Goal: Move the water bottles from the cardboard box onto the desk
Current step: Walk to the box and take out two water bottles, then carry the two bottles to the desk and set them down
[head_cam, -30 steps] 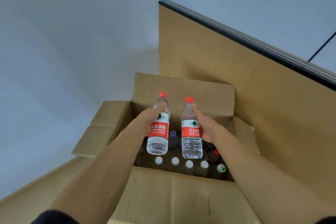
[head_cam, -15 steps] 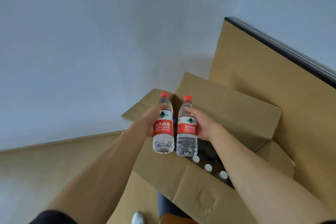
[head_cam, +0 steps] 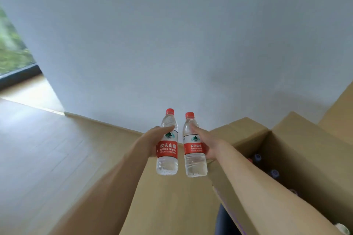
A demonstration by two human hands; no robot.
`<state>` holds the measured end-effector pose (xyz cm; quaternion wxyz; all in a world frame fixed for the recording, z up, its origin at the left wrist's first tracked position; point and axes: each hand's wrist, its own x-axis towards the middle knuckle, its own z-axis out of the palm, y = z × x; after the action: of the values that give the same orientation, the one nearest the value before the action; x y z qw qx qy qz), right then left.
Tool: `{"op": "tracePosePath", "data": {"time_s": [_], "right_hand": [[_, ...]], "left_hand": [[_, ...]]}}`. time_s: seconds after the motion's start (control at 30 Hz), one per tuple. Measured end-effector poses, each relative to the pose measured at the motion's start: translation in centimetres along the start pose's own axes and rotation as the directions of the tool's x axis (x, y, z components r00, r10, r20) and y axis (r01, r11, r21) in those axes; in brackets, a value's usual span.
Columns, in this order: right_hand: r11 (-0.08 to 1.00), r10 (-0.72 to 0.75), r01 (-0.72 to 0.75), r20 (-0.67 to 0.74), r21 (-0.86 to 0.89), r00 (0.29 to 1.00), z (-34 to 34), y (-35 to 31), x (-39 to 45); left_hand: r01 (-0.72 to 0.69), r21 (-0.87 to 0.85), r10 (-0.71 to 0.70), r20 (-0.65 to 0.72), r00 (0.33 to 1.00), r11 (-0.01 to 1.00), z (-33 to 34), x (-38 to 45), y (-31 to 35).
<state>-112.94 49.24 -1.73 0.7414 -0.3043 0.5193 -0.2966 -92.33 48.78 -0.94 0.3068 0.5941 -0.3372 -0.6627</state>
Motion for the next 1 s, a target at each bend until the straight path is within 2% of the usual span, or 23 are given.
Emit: {"op": "tracePosePath", "data": {"time_s": [0.23, 0.53, 0.63, 0.77, 1.0], "right_hand": [[0.993, 0.052, -0.032, 0.185, -0.111, 0.981, 14.1, 0.6, 5.7], [0.964, 0.165, -0.057, 0.414, -0.26, 0.895, 31.6, 2.8, 10.4], [0.947, 0.217, -0.085, 0.423, -0.309, 0.88, 36.8, 4.2, 11.5], [0.942, 0.209, -0.064, 0.425, -0.331, 0.881, 42.5, 5.6, 12.8], [0.882, 0.338, -0.098, 0.474, -0.46, 0.813, 50.4, 7.4, 16.7]], "left_hand": [[-0.009, -0.163, -0.018, -0.165, 0.986, 0.987, -15.5, -5.1, -1.4], [-0.137, -0.249, 0.038, -0.364, 0.931, 0.959, -30.7, -11.3, -3.8], [-0.17, -0.273, 0.038, -0.429, 0.903, 0.947, -34.6, -12.9, -5.1], [-0.171, -0.39, -0.014, -0.428, 0.904, 0.905, -39.3, -15.0, -6.8], [-0.194, -0.491, -0.092, -0.5, 0.861, 0.849, -46.1, -16.0, -9.1]]}}
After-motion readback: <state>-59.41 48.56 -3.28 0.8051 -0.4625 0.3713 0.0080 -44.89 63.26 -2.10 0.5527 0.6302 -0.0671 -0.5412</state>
